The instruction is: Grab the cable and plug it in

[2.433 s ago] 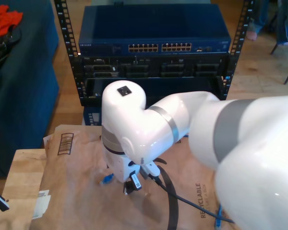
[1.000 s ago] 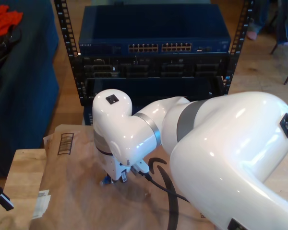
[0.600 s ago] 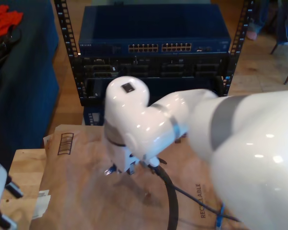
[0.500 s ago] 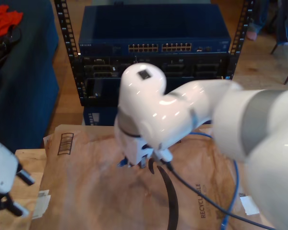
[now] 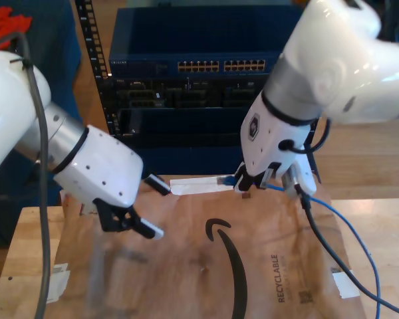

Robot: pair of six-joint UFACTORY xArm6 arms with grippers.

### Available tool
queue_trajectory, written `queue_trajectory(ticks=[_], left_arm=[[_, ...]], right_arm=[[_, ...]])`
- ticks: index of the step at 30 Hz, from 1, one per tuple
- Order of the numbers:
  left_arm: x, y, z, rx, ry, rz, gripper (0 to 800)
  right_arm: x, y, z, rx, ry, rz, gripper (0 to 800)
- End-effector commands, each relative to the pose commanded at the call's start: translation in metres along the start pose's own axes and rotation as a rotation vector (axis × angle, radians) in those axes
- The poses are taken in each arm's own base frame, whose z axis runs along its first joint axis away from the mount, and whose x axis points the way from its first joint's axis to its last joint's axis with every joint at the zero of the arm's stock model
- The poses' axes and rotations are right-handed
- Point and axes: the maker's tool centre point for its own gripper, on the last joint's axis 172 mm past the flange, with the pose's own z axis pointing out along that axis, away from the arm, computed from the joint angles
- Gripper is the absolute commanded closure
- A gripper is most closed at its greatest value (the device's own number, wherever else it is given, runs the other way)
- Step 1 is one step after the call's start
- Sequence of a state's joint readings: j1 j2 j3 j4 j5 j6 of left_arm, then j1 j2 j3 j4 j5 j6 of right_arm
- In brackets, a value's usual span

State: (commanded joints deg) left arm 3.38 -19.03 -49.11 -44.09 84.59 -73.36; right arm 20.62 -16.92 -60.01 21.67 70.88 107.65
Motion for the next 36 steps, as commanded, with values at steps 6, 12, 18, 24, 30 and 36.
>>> queue_trajectory(ticks=[6,12,18,24,30,36], left_arm=[[-0.047,0.028,-0.017,-0.052,-0.120,0.024,0],[-0.066,0.036,-0.021,-0.070,-0.184,0.024,0],[-0.087,0.032,-0.028,-0.055,-0.222,0.052,0],[-0.090,0.022,-0.025,-0.020,-0.232,0.058,0],[-0.108,0.019,-0.030,-0.010,-0.235,0.101,0],[-0.111,0.020,-0.032,-0.014,-0.235,0.108,0]], right_arm=[[-0.026,0.000,-0.022,0.000,-0.068,0.068,798],[-0.047,0.001,-0.036,-0.006,-0.145,0.096,797],[-0.036,-0.012,-0.048,0.002,-0.190,0.163,798],[-0.038,-0.012,-0.062,0.006,-0.214,0.170,798],[-0.046,-0.014,-0.079,0.030,-0.229,0.174,798],[-0.059,-0.020,-0.113,0.089,-0.257,0.156,798]])
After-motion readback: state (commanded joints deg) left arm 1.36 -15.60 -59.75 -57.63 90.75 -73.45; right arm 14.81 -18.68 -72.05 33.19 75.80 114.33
